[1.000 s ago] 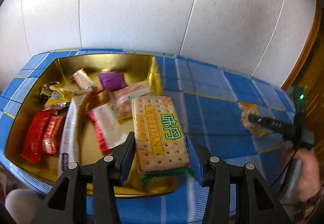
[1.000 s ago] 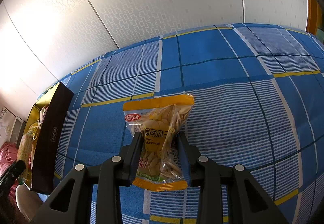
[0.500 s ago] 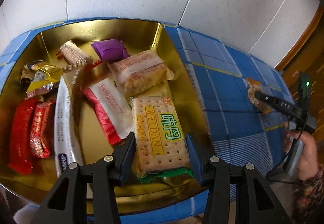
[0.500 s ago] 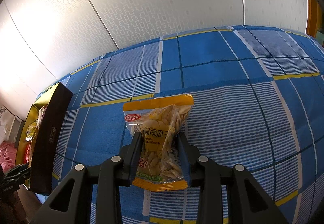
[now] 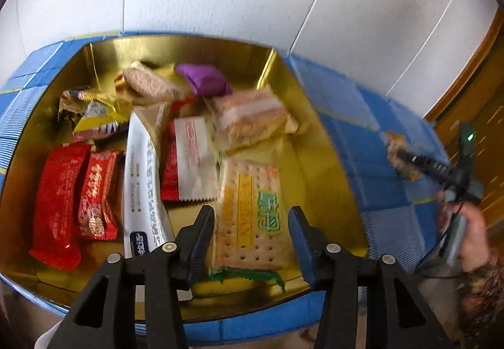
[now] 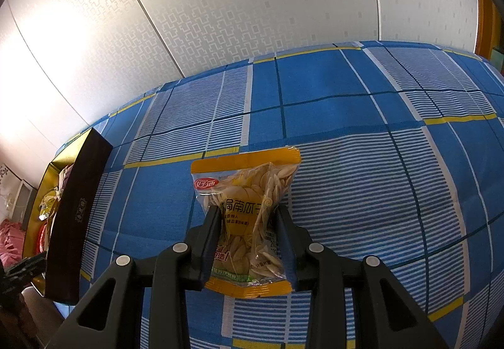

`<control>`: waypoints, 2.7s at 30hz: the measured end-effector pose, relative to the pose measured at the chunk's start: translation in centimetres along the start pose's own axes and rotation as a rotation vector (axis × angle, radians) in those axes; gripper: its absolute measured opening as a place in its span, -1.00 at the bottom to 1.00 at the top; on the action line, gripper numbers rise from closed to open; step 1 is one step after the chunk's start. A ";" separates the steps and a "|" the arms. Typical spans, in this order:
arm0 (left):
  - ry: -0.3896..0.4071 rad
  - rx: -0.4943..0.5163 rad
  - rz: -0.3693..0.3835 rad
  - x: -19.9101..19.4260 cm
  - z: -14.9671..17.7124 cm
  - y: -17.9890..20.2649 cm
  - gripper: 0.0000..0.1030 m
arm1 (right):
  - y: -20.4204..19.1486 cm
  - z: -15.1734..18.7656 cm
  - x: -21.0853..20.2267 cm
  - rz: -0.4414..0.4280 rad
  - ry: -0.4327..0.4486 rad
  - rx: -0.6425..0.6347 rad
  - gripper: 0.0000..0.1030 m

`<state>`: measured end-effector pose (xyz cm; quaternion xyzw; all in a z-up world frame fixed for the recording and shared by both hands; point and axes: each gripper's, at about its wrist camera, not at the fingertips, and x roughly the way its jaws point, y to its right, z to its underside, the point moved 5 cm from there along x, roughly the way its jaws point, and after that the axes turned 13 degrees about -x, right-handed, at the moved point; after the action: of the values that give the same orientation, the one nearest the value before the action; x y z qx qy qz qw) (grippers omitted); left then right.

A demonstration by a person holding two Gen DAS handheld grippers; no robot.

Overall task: Organize snacks
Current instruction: 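Carry the nut bag with the right tool into the tin and open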

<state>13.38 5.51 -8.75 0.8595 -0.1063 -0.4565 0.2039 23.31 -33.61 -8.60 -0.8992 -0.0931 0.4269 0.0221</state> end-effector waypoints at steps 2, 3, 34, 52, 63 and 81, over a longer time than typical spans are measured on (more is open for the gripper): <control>0.036 0.006 0.002 -0.5 -0.2 -0.1 -0.03 | -0.1 0.1 0.0 0.002 0.002 -0.001 -0.31; 0.045 0.011 0.000 -0.7 -0.3 -0.4 -0.03 | -0.1 0.0 0.0 0.004 0.004 -0.001 -0.31; 0.423 -0.008 -0.188 -5.3 -3.2 -3.1 0.88 | -18.1 -0.6 -4.3 -0.226 0.188 -0.287 -0.36; 0.476 -0.109 -0.283 -6.9 -4.0 -5.9 0.99 | -28.6 -2.0 -1.3 -0.223 0.012 -0.522 -0.45; 0.459 -0.169 -0.307 -7.0 -4.2 -7.3 0.99 | -29.5 -1.3 0.9 -0.123 -0.082 -0.590 -0.53; 0.457 -0.146 -0.352 -6.6 -4.2 -7.1 0.99 | -29.0 -1.0 3.5 -0.103 -0.132 -0.560 -0.57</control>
<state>13.16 15.35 -4.93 0.9283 0.1259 -0.2860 0.2014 21.90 -4.42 -7.20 -0.8348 -0.2539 0.4405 -0.2113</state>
